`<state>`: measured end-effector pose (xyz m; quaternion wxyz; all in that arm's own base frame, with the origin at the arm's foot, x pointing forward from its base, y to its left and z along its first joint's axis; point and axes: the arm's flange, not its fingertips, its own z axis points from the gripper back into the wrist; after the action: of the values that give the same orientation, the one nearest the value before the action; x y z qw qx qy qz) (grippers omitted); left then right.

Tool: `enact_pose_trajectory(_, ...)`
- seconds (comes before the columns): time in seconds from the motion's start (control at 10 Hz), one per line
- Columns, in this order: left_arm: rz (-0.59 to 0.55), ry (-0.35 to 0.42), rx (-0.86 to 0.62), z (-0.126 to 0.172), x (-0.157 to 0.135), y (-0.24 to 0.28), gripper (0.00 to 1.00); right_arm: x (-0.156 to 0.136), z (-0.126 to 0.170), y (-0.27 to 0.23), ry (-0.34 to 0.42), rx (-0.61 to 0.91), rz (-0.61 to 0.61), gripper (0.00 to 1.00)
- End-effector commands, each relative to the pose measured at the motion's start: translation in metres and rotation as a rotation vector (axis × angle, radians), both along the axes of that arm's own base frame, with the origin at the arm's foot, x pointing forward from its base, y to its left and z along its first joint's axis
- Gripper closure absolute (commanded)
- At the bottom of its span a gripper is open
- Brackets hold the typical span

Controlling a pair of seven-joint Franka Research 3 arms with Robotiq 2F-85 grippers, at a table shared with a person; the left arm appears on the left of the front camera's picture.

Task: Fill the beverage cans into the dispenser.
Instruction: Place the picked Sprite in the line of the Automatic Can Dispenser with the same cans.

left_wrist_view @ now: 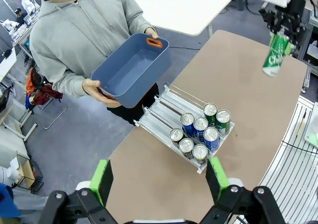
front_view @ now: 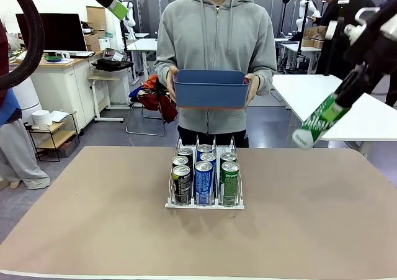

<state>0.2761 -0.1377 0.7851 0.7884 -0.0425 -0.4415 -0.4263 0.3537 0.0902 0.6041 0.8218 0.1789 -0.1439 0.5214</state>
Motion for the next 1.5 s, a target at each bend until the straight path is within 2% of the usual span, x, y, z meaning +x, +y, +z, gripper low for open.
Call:
enact_pose_trajectory(0.0,-0.019,0.006,-0.005,-0.001,0.001,0.003,0.0,-0.01,-0.027,0.012,-0.079,-0.069,0.073,0.42)
enact_pose_trajectory(0.1,-0.019,0.006,-0.005,-0.001,0.001,0.003,0.0,-0.012,-0.041,0.016,-0.04,-0.1,0.115,0.42)
enact_pose_trajectory(0.2,-0.019,0.006,-0.005,-0.001,0.001,0.003,0.0,-0.011,-0.051,0.017,-0.019,-0.111,0.102,0.42)
enact_pose_trajectory(0.3,-0.019,0.006,-0.005,-0.001,0.001,0.003,0.0,-0.004,-0.045,0.012,0.003,-0.088,0.102,0.42)
enact_pose_trajectory(0.4,-0.019,0.006,-0.005,-0.001,0.001,0.003,0.0,-0.015,-0.048,0.02,0.001,-0.092,0.09,0.42)
enact_pose_trajectory(0.8,-0.019,0.006,-0.005,-0.001,0.001,0.003,0.0,-0.014,-0.053,0.02,0.011,-0.096,0.096,0.42)
enact_pose_trajectory(1.0,-0.019,0.006,-0.005,-0.001,0.001,0.003,0.0,-0.018,-0.082,0.05,-0.045,-0.079,0.043,0.42)
enact_pose_trajectory(1.1,-0.019,0.006,-0.005,-0.001,0.001,0.003,0.0,-0.022,-0.09,0.067,-0.093,-0.11,0.05,0.42)
enact_pose_trajectory(1.2,-0.019,0.006,-0.005,-0.001,0.001,0.003,0.0,-0.026,-0.097,0.083,-0.175,-0.142,0.079,0.42)
enact_pose_trajectory(1.3,-0.019,0.006,-0.005,-0.001,0.001,0.003,0.0,-0.03,-0.104,0.096,-0.223,-0.194,0.131,1.0)
enact_pose_trajectory(1.4,-0.019,0.006,-0.005,-0.001,0.001,0.003,0.0,-0.035,-0.109,0.108,-0.236,-0.18,0.148,1.0)
